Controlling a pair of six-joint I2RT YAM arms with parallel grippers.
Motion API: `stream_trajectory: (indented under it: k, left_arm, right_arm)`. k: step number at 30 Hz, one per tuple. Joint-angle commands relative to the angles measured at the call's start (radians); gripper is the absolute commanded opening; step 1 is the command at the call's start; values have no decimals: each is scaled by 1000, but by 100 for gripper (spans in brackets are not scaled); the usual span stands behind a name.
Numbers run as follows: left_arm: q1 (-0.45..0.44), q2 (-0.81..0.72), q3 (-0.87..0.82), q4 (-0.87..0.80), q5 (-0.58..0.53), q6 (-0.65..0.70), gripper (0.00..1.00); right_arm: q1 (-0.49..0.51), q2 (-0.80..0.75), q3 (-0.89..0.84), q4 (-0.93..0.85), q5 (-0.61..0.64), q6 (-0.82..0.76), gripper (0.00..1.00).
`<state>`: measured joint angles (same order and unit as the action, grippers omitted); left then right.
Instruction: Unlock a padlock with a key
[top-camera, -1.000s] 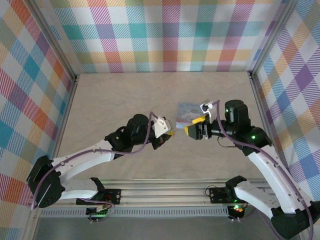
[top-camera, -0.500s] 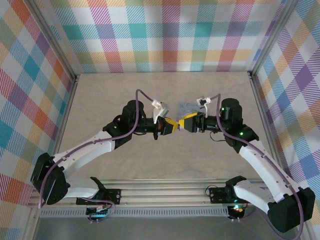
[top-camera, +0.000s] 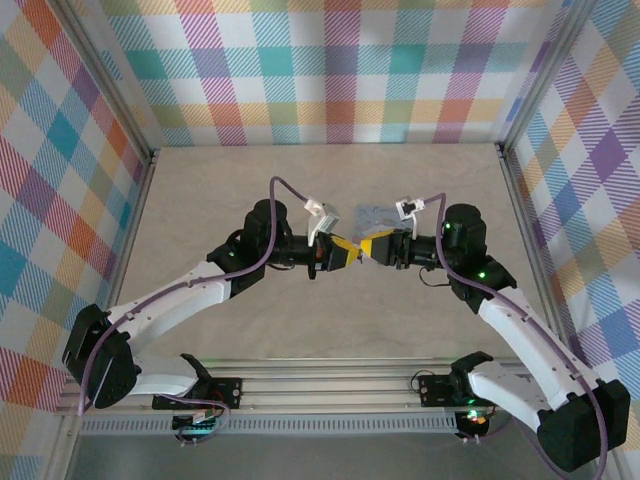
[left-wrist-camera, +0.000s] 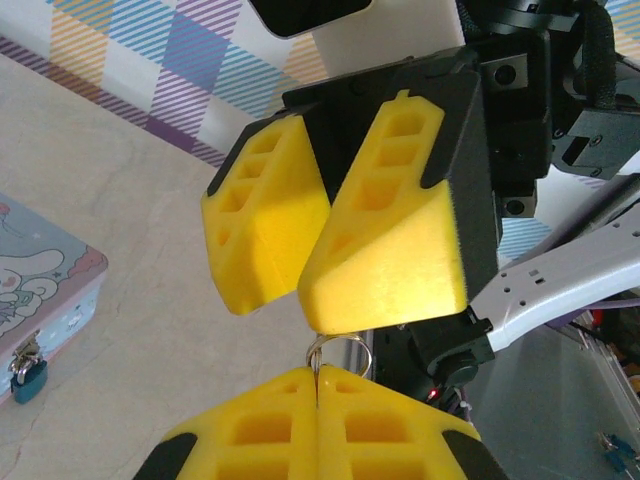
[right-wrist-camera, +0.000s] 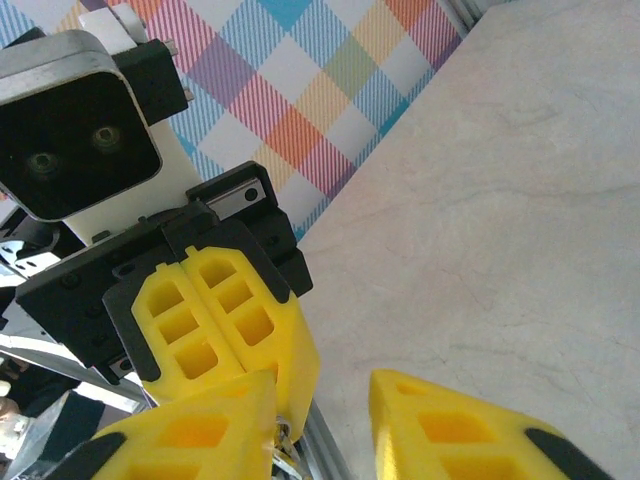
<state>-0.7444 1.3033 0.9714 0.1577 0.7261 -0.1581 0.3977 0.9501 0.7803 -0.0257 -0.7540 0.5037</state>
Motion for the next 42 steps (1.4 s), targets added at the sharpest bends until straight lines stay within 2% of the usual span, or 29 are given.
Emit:
stream_trajectory:
  k: [1, 5, 7, 10, 11, 13, 16, 19, 23, 27, 31, 34, 36, 42]
  left_arm:
    - [2, -18, -2, 22, 35, -11, 0]
    - [3, -19, -2, 12, 34, -2, 0]
    - [2, -21, -1, -1, 26, 7, 0]
    - [3, -44, -10, -37, -51, 27, 0]
    - [3, -58, -16, -46, -82, 33, 4]
    - [2, -90, -40, -50, -154, 41, 22]
    - [6, -128, -61, -84, -280, 35, 40]
    - [22, -158, -79, -98, -334, -19, 47]
    - [44, -189, -128, -33, -305, -137, 51]
    - [56, -164, -135, 25, -206, -235, 48]
    - [57, -116, -149, 180, -96, -365, 46]
    - [63, -102, -160, 260, -46, -396, 48]
    - [73, -95, -167, 304, -22, -410, 48]
    - [102, -12, -196, 528, 3, -589, 46]
  right_arm:
    - [-2, 9, 5, 46, -31, 1, 21]
    - [-2, 16, 10, 45, -49, -11, 2]
    - [-2, 17, 13, 35, -54, -21, 0]
    - [-3, 15, 24, -4, -39, -51, 0]
    - [-2, 17, 37, -37, -27, -64, 0]
    - [-2, 28, 94, -170, -2, -128, 0]
    - [0, 49, 186, -387, 90, -248, 0]
    - [3, 75, 248, -531, 196, -334, 0]
    - [8, 118, 298, -617, 237, -390, 0]
    - [13, 166, 335, -650, 216, -418, 0]
    - [13, 201, 334, -552, 90, -367, 0]
    - [12, 228, 326, -463, 4, -320, 0]
    - [11, 241, 324, -420, -24, -297, 0]
    - [-5, 307, 354, -316, -124, -210, 0]
